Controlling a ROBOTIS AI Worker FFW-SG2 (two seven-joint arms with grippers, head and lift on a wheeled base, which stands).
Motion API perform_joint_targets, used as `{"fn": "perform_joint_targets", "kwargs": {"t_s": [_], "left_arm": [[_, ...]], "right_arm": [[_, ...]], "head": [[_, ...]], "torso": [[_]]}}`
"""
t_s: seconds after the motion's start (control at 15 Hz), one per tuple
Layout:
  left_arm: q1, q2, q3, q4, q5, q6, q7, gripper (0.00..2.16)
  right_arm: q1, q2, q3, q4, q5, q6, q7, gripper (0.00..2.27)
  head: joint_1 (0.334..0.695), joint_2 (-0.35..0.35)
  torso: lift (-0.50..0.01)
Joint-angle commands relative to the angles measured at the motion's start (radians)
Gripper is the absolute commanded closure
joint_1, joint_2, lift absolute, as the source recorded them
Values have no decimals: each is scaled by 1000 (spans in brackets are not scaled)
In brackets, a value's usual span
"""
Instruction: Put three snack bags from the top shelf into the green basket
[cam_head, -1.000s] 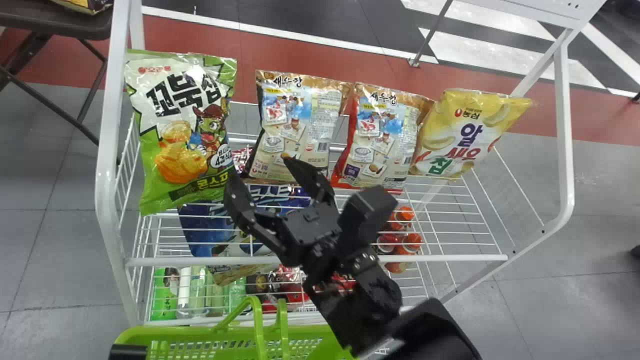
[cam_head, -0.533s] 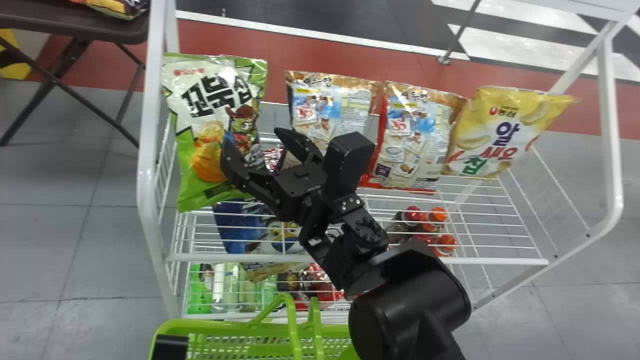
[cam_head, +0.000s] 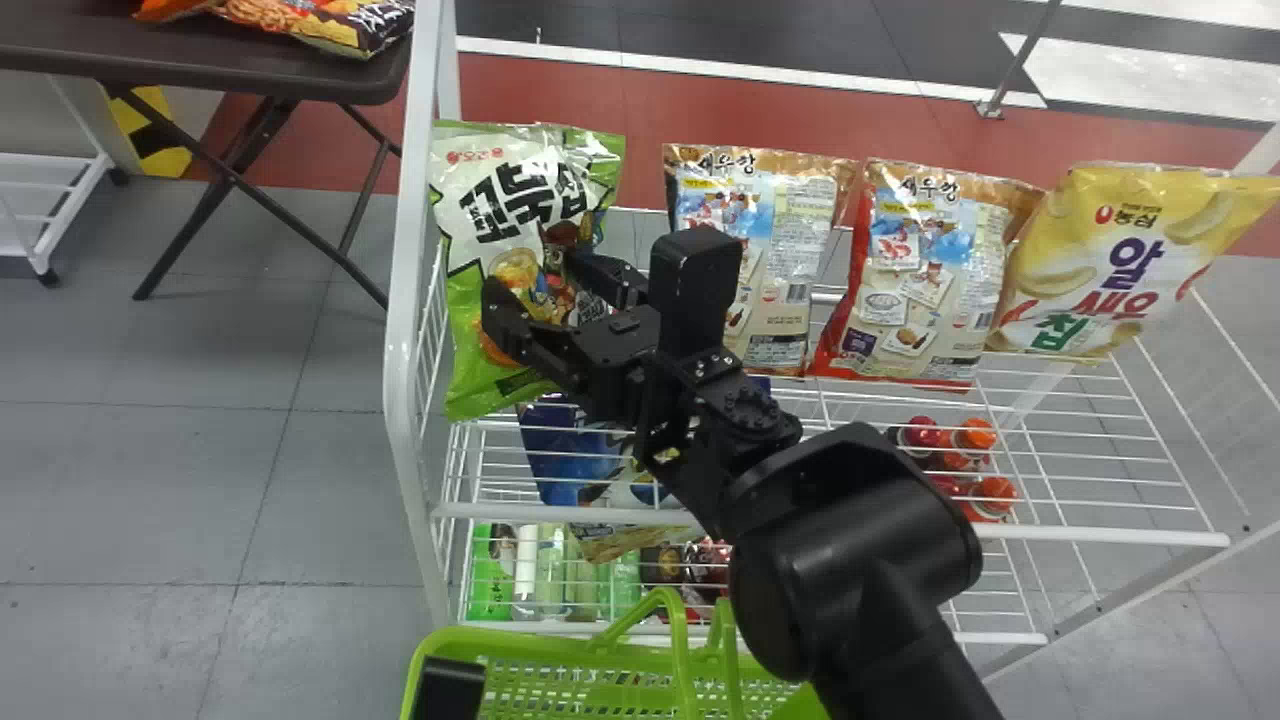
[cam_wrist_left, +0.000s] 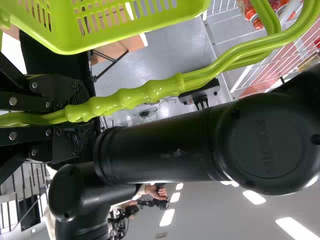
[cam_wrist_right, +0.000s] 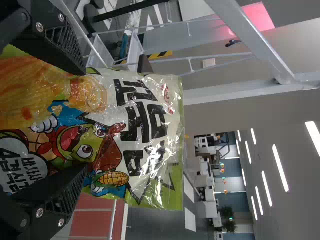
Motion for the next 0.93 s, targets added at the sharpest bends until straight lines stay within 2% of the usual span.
{"fn": "perform_joint_targets", "kwargs": {"t_s": [0.0, 0.13, 0.47, 0.6, 0.73, 0.87], "left_arm": [[0, 1, -1, -1, 1, 0, 0, 2142], [1, 1, 1, 1, 1, -3, 0, 2142], [3, 1, 1, 4, 3, -3, -8, 2142], [5, 1, 5, 7, 4, -6, -14, 2142], [5, 6, 5, 10, 6, -15, -18, 2142], [3, 6, 5, 13, 6, -25, -23, 2142]], "right_arm": [[-7, -3, -6, -38, -9, 114, 21, 1976], [16, -20, -9, -110, 2, 181, 53, 2138], [110, -79, -39, -343, -7, 365, 76, 2189], [167, -112, -83, -463, -21, 445, 79, 2186], [227, -141, -141, -590, -50, 543, 95, 2189], [285, -159, -230, -719, -118, 666, 105, 2189]], "head": [[695, -141], [695, -128], [695, -141], [695, -161], [695, -212], [695, -253]], "torso": [[-50], [-50], [-50], [-50], [-50], [-50]]}}
